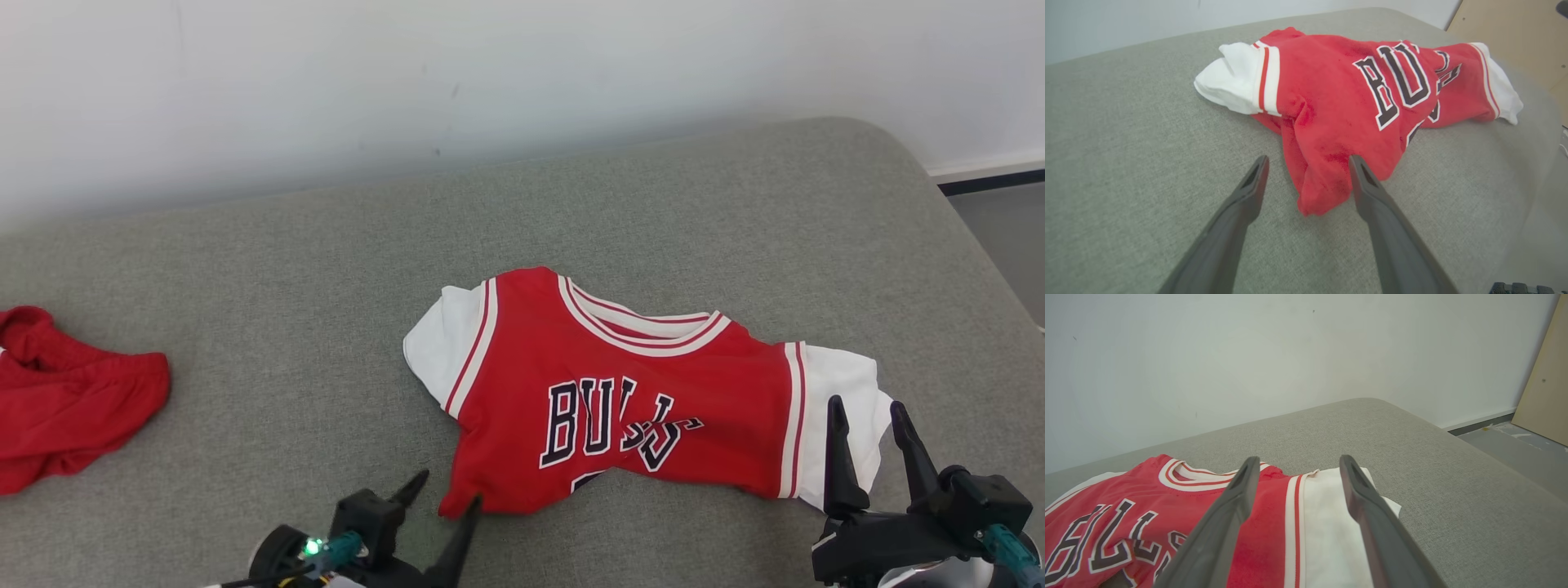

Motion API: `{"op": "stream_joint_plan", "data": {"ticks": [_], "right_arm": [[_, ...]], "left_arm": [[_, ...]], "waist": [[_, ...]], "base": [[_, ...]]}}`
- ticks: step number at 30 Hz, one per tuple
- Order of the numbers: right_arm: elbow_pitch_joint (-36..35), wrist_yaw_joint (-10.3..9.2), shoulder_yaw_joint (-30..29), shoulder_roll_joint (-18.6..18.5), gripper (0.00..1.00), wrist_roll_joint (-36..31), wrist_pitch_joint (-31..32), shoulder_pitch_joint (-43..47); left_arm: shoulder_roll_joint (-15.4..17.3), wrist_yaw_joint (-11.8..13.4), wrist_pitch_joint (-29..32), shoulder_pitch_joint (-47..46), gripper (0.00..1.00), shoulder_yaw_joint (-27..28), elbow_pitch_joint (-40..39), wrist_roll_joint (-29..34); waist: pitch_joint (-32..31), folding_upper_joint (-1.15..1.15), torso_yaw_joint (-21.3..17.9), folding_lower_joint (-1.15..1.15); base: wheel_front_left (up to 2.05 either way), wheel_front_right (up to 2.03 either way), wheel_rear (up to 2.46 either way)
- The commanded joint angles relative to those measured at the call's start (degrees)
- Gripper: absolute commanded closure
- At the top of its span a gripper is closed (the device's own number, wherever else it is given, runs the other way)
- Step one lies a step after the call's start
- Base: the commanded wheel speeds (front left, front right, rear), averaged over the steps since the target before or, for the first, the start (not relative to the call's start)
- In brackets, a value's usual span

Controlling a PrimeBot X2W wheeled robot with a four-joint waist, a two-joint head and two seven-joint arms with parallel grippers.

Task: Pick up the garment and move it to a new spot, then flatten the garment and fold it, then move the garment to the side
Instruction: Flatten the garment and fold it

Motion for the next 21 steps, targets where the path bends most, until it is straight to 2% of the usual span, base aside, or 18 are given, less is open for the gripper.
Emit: {"op": "stream_joint_plan", "data": {"ticks": [1, 5, 6, 7, 8, 14, 18, 21], "right_arm": [[0.05, 0.18, 0.1, 0.1, 0.0, 0.53, -0.25, 0.45], [0.41, 0.18, 0.76, 0.11, 0.0, 0.72, -0.59, -0.21], [0.54, 0.18, 0.93, 0.1, 0.0, 0.8, -0.65, -0.35], [0.67, 0.18, 1.02, 0.1, 0.0, 0.85, -0.65, -0.45], [0.77, 0.18, 1.1, 0.1, 0.0, 0.9, -0.73, -0.55], [1.08, 0.18, 0.32, 0.11, 0.0, 0.73, -1.06, -0.5], [1.46, 0.18, 0.13, 0.12, 0.0, 1.24, -1.34, 0.05], [1.94, 0.18, 0.49, 0.1, 0.0, 1.75, -1.58, 0.03]], "left_arm": [[0.0, -0.37, 0.18, 0.6, 0.0, -0.24, -0.33, -0.3], [0.73, -0.25, 2.07, 1.32, 0.0, -1.78, -0.53, -2.3], [1.01, -0.27, 2.05, 1.06, 0.2, -2.11, 0.02, -2.1], [1.03, -0.27, 1.69, 0.6, 0.97, -2.27, 0.54, -2.19], [1.06, -0.28, 1.61, 0.24, 1.0, -2.45, 1.35, -2.35], [1.01, -0.26, -1.76, -1.81, 1.0, -1.21, 3.85, -3.93], [3.64, 1.27, -4.36, -4.1, 1.0, 1.43, 2.07, -3.45], [6.74, 2.3, -4.09, -6.28, 1.0, 3.83, -1.08, -3.14]], "waist": [[0.15, 0.0, -0.06, 0.0], [0.93, 0.0, -0.62, 0.0], [1.06, 0.0, -0.84, 0.0], [1.1, 0.0, -1.08, 0.0], [1.1, 0.0, -1.37, 0.0], [0.98, 0.0, -1.74, 0.0], [0.66, 0.0, -0.95, 0.0], [0.58, 0.0, -0.32, 0.0]], "base": [[0.0, 0.0, 0.0], [0.0, 0.0, 0.0], [0.0, 0.0, 0.0], [0.0, 0.0, 0.0], [0.0, 0.0, 0.0], [0.0, 0.0, 0.0], [0.0, 0.0, 0.0], [0.0, 0.0, 0.0]]}}
